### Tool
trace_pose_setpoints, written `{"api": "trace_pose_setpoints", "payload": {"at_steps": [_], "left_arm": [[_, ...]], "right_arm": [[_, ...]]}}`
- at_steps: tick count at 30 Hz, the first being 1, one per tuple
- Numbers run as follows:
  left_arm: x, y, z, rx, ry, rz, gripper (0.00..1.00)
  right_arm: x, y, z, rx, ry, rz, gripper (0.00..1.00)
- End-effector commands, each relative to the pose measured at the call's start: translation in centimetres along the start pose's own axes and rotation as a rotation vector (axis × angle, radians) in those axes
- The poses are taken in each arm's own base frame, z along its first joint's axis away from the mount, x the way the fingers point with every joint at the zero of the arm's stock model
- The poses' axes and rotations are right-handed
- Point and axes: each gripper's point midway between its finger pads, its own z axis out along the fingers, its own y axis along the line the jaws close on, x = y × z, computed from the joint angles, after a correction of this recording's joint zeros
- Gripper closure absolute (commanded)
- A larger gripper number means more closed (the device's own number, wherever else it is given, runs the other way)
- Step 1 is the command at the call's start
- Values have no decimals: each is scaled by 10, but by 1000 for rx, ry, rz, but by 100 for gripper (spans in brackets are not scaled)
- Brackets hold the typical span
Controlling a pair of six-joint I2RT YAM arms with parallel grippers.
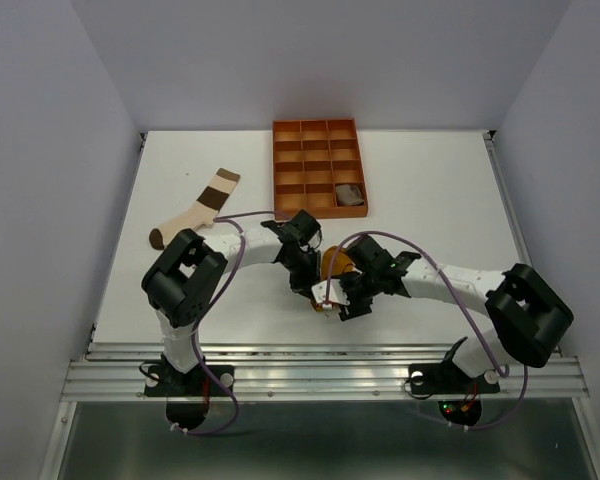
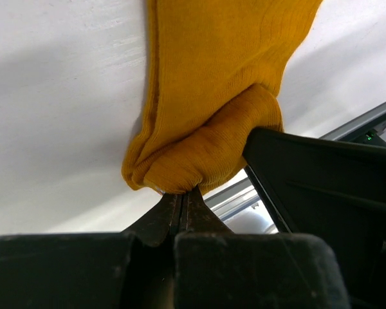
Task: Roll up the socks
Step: Roll the sock at the center of the board.
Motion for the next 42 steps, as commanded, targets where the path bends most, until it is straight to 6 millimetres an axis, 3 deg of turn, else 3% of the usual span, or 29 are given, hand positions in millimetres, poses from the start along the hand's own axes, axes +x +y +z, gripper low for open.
{"api": "trace_pose_setpoints", "payload": {"at_steps": [1,6,11,17,22,27,28,29,31,37,42], "left_arm": [[17,-6,1,67,61,2,100],[24,-6,4,103,85,-12,100],[27,-8,2,121,90,-13,100],[27,-17,-8,160,69,14,100],[21,2,-18,75,18,-25,100],[-1,24,-31,4,-63,-83,98],[-5,22,-34,6,-83,-79,94],[-8,22,-37,3,-102,-77,82],[-13,13,-43,30,-132,-59,74],[-21,6,-59,16,-178,-19,69],[-20,10,-67,-9,-205,-31,56]], "right_arm": [[2,-13,10,56,4,-20,38],[5,-19,13,78,11,-36,42],[11,-15,19,62,20,-32,52],[19,-12,26,52,36,-34,87],[21,-2,28,0,40,-13,97],[13,7,29,-53,-1,-4,99],[13,7,29,-54,0,-3,99],[14,7,30,-57,1,-2,99],[13,6,30,-60,3,2,99],[14,5,31,-74,12,3,99],[12,5,32,-81,9,14,99]]}}
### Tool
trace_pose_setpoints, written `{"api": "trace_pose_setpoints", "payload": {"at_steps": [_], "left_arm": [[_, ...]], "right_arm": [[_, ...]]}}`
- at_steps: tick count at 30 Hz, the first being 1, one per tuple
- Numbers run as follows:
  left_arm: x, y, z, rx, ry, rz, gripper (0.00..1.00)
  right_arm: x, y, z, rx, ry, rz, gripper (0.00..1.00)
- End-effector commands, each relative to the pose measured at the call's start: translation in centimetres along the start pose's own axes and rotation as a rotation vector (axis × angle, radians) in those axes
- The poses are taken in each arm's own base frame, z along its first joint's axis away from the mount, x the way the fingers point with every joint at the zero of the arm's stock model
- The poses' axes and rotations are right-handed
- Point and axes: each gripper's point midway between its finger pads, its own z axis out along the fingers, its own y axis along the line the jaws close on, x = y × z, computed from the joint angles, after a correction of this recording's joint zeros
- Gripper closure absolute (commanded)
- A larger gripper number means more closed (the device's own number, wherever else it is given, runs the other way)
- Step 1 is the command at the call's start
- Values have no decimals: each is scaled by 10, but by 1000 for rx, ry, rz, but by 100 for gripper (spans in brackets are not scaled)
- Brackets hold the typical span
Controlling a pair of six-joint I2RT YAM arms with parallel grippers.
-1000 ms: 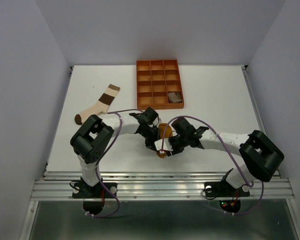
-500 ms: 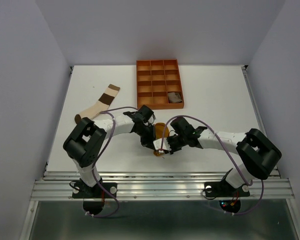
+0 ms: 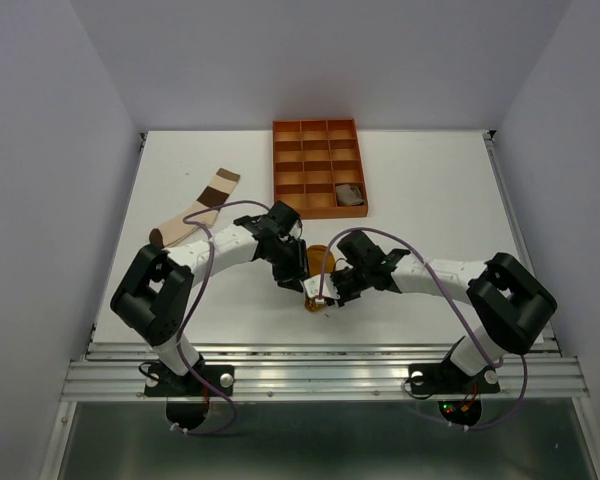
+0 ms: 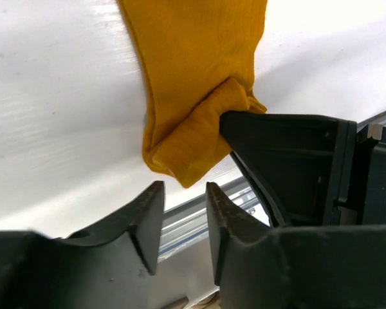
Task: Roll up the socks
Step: Roll the sock at the center of the board.
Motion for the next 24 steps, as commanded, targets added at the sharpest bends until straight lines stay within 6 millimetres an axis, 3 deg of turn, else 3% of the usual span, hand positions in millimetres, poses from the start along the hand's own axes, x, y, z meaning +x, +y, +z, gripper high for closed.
{"api": "trace_pose_setpoints", "payload": {"at_steps": [1,4,8,12,15,20,24], "left_arm": [[-9,-3,-21,-20,-68,21,53],[-27,-3,-15,-19,-108,19,47],[-60,-16,-4,26,-166,42,46],[-99,-42,1,85,-243,80,47],[-109,-46,10,81,-242,87,47],[-124,-35,23,11,-284,74,48],[-122,-23,32,-43,-271,68,48]], "right_arm": [[20,36,7,-129,66,76,99],[18,36,7,-133,58,76,99],[12,35,6,-137,38,86,99],[7,35,6,-147,20,93,99],[7,34,5,-145,27,90,99],[7,34,6,-153,26,102,99],[5,36,6,-170,26,146,99]]}}
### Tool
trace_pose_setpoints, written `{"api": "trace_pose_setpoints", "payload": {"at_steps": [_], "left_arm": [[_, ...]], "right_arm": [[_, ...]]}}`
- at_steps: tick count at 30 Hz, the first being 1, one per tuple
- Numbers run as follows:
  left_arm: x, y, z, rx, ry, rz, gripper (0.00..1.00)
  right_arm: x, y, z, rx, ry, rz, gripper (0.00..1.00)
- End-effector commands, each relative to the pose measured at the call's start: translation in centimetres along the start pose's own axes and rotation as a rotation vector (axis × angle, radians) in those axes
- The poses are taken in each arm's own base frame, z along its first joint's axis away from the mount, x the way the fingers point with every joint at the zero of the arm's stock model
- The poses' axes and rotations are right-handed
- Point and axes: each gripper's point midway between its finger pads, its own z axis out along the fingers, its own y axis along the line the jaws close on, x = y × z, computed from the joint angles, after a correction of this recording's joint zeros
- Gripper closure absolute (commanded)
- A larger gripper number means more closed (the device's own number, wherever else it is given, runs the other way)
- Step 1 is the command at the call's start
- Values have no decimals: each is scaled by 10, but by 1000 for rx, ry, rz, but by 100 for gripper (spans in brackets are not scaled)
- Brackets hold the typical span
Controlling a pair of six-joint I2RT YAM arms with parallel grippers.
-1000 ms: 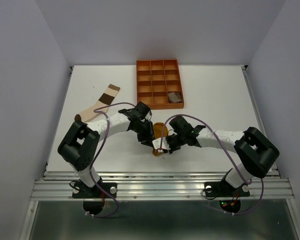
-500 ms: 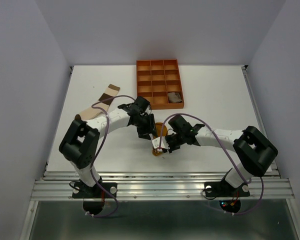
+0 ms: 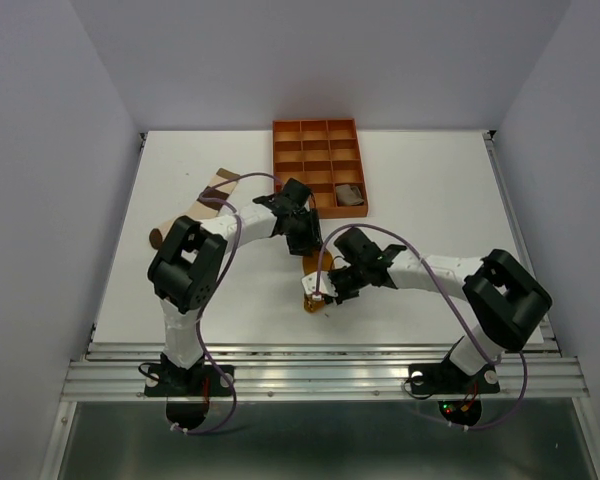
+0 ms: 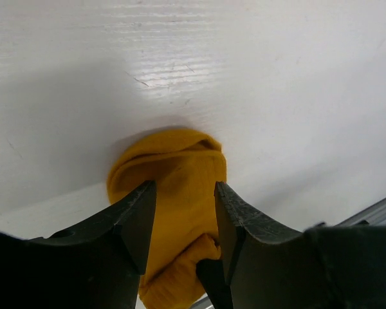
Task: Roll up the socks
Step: Roll the sock at the center of the board.
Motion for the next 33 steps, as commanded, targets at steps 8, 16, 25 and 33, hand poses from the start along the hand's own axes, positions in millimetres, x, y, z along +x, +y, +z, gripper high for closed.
{"api": "trace_pose_setpoints", "payload": {"at_steps": [8,16,25,33], "left_arm": [[5,29,21,-115,-5,2,51],[0,40,22,-181,-18,15,51],[-1,40,26,-190,-12,18,53],[-5,39,28,-188,-15,19,54]], "right_arm": [[9,33,-4,-175,46,304,99],[10,28,-16,-251,43,531,99],[20,23,-26,-285,16,814,99],[21,8,-30,-323,-32,959,99]]}}
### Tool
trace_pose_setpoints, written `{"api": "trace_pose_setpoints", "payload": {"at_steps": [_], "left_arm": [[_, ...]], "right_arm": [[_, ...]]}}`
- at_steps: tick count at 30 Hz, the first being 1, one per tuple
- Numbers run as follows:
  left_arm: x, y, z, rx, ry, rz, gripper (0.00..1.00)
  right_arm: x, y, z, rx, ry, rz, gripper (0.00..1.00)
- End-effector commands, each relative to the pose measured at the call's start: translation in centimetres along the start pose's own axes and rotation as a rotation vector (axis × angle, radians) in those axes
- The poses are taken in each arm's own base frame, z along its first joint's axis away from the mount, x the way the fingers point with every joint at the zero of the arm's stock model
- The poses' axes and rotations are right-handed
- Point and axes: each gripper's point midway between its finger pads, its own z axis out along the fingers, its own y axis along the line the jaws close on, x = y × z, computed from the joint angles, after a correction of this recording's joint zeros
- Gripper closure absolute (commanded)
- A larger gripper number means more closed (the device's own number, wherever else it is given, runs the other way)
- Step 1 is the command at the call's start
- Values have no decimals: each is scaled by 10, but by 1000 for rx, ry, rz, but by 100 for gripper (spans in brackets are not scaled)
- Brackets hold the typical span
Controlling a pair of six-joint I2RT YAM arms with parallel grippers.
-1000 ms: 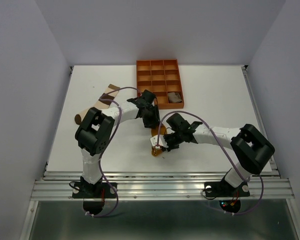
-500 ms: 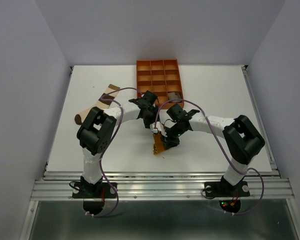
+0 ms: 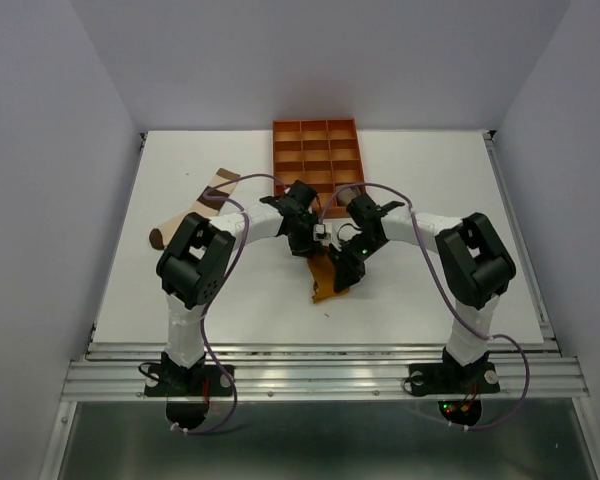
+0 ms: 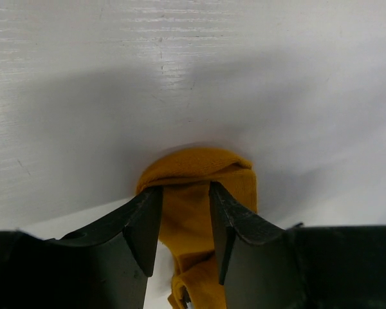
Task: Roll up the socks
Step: Roll the sock at the center of the board.
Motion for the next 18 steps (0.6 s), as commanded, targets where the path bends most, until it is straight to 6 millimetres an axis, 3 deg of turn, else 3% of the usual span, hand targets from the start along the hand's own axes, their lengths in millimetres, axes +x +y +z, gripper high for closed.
{"api": "trace_pose_setpoints", "payload": {"at_steps": [1,13,18], "left_arm": [[-5,20,10,-87,-15,26,54],[-27,-2,-10,-8,-109,101,53],[-48,-28,-38,69,-194,164,50]], "right_arm": [[16,11,-2,-64,47,147,99],[27,1,11,-102,65,223,99],[30,-5,15,-90,75,242,99]]}}
